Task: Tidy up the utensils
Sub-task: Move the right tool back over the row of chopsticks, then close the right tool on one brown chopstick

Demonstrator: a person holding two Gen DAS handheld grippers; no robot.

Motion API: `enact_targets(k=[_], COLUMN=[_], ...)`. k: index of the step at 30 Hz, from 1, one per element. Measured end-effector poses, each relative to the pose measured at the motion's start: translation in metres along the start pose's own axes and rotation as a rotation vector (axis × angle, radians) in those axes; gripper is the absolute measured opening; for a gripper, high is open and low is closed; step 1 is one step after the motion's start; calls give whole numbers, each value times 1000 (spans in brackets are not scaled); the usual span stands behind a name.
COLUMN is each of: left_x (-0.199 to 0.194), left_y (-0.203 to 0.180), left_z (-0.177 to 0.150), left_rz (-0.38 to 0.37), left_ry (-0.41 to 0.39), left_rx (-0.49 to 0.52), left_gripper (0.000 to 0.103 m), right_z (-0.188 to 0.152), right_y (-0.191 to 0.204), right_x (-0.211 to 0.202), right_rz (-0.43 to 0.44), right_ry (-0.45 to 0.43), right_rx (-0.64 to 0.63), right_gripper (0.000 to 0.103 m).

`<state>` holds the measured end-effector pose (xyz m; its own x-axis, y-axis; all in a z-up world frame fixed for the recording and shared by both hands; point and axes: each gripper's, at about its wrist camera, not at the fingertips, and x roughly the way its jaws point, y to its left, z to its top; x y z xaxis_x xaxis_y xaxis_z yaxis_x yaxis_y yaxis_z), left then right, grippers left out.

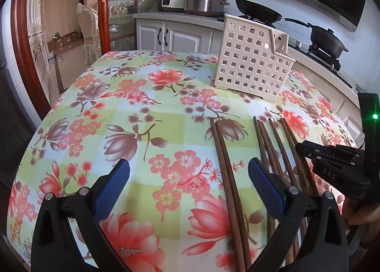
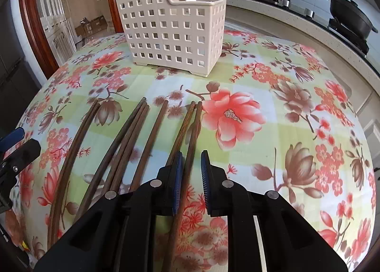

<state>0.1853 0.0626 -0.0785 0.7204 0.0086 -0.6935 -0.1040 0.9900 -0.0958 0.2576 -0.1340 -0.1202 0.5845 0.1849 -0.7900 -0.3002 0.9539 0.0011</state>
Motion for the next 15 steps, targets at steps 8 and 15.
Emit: enact_targets(k=[8, 15], left_x=[4, 14], left_y=[-1, 4], left_z=[-5, -6], left_rz=[-2, -13], left_ry=[25, 80], left_rx=[11, -18], left_gripper=[96, 88], right_z=[5, -4], right_y=[5, -6], right_x=[5, -1], right_rz=[-29, -12], right_ry=[-2, -22], right_rx=[-28, 15], right_gripper=[7, 6])
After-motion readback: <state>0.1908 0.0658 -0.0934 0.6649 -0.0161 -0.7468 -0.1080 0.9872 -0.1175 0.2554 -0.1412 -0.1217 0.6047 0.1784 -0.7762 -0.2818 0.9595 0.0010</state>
